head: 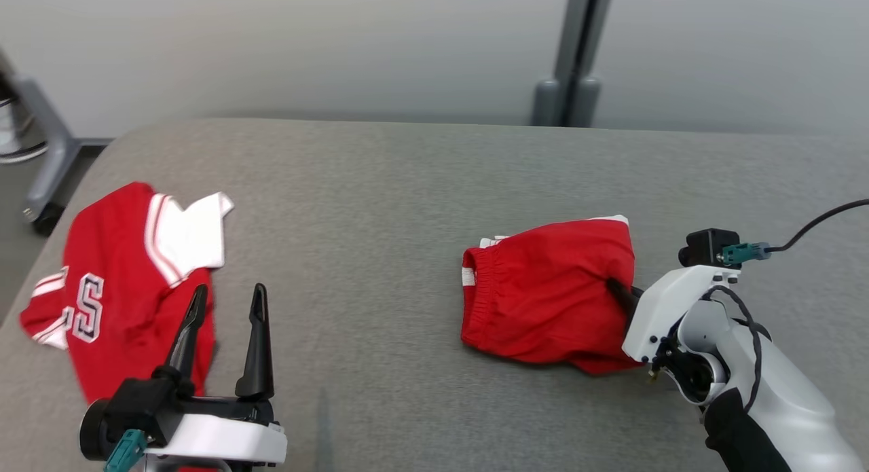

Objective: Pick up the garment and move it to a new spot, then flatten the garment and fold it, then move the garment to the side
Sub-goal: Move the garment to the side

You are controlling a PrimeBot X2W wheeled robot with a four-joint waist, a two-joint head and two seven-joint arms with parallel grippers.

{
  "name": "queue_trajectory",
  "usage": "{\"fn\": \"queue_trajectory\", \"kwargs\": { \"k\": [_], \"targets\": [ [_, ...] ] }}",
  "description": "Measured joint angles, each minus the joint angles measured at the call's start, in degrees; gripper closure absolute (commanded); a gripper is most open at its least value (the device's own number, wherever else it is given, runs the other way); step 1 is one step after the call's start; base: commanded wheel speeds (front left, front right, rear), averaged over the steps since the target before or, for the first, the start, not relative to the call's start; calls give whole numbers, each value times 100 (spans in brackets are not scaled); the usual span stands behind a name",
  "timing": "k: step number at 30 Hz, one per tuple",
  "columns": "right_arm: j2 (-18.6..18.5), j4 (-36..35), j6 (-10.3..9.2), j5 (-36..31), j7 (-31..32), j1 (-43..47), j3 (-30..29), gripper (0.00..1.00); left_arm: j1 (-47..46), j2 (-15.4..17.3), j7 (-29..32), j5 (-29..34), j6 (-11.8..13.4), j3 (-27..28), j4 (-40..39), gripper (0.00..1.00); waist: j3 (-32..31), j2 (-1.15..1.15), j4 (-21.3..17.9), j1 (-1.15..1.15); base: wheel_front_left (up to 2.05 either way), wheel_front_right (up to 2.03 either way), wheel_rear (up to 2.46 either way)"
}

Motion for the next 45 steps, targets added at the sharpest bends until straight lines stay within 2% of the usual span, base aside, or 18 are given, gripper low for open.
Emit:
{"fn": "queue_trajectory", "kwargs": {
  "k": [6,17,24,32,45],
  "targets": [
    [-214,-166,0,170,-111,57,194,100,-34,1,-8,43,-97,-111,3,0,-24,0,-663,0,0,0,0],
    [-345,-359,1,408,-283,94,449,100,-231,-4,-9,114,-178,-253,89,0,46,0,-1959,0,0,0,0],
    [-461,-427,0,511,-454,60,580,100,-365,0,-8,181,-226,-297,153,0,174,0,-2532,0,0,0,0],
    [-917,-469,1,445,-728,-481,906,100,-536,55,-8,267,-288,-348,145,0,537,0,-2573,0,0,0,0],
    [-1979,159,1,328,-1051,-1677,1539,100,-936,250,70,321,-305,-434,60,0,1298,0,-2150,0,0,0,0]
  ]
}}
